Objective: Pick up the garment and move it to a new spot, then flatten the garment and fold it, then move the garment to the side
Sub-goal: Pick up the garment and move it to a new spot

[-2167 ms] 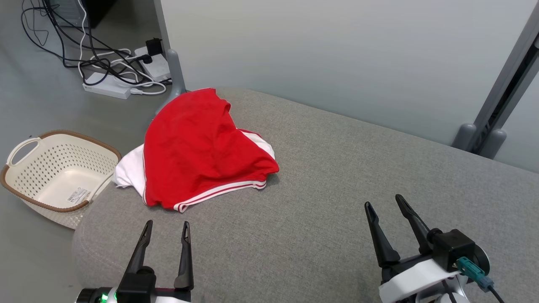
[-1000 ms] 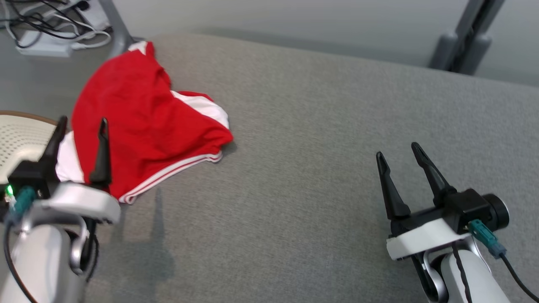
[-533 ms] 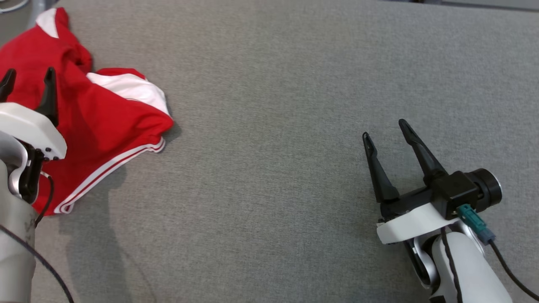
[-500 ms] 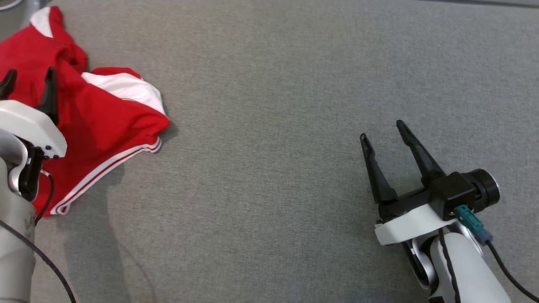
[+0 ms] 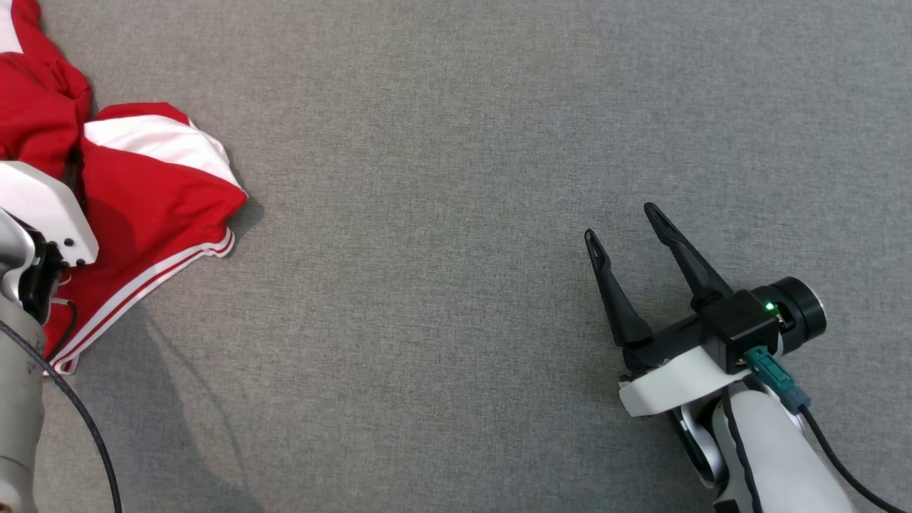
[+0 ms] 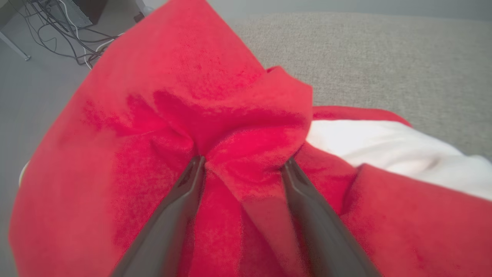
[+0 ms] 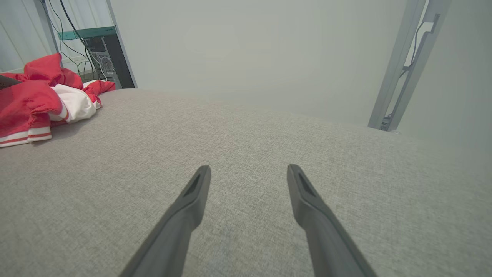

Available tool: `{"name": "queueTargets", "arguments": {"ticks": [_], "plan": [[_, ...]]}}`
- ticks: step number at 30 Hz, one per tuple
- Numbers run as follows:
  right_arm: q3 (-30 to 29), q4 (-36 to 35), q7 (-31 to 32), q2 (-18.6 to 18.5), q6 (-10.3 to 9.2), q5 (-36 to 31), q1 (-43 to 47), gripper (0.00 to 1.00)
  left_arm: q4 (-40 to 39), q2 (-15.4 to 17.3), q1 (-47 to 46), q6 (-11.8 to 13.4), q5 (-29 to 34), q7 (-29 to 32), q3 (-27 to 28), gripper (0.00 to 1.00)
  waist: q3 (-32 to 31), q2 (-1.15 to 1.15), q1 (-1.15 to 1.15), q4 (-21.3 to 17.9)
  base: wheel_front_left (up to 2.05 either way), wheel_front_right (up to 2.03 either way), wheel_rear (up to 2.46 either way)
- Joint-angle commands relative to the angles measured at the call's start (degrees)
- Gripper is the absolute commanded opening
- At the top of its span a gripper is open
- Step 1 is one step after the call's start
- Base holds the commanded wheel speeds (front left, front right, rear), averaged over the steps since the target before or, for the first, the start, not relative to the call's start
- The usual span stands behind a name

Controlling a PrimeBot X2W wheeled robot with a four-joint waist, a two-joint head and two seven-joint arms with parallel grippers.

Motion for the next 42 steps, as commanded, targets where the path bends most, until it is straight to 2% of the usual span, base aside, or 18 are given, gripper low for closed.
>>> {"name": "queueTargets", "arguments": {"ticks": [1,2,12,25,30,34,42], "plan": [[0.0,0.3,-0.1,-0.5,0.01,0.2,-0.6,1.0,1.1,0.0,-1.2,0.5,-0.8,-0.6,0.5,0.23,0.0,0.0,0.0,-0.1,0.0,0.0,0.0],[-0.1,0.5,-0.1,-0.4,0.01,0.4,-0.6,1.0,2.0,-0.2,-1.7,0.1,-1.1,-1.1,0.4,0.0,-0.3,0.0,0.0,-0.2,0.0,0.0,0.0],[0.1,0.6,-0.1,-0.4,0.01,1.0,0.4,1.0,4.1,0.3,-2.0,-1.1,-1.6,-5.1,-0.6,0.0,-3.1,0.0,0.0,0.3,0.0,0.0,0.0],[-1.2,0.8,-0.1,-0.4,0.01,3.8,4.2,1.0,-0.1,1.7,0.0,-1.7,-0.7,-16.9,-2.4,0.0,-12.2,0.0,0.0,1.5,0.0,0.0,0.0],[-1.5,0.6,-0.1,-0.4,0.01,5.2,6.1,1.0,-5.0,1.6,1.2,-1.9,-0.7,-19.5,-2.9,0.0,-15.7,0.0,0.0,1.7,0.0,0.0,0.0],[-1.9,0.3,-0.1,-0.5,0.01,5.6,7.0,1.0,-11.8,1.3,2.1,-2.1,-1.3,-20.5,-2.8,0.0,-17.6,0.0,0.0,1.4,0.0,0.0,0.0],[-4.8,-0.3,-0.1,-0.4,0.01,6.2,7.5,1.0,-27.6,-2.6,6.6,-1.4,-2.7,-20.0,-3.8,0.0,-19.8,0.0,0.0,-1.0,0.0,0.0,0.0]]}}
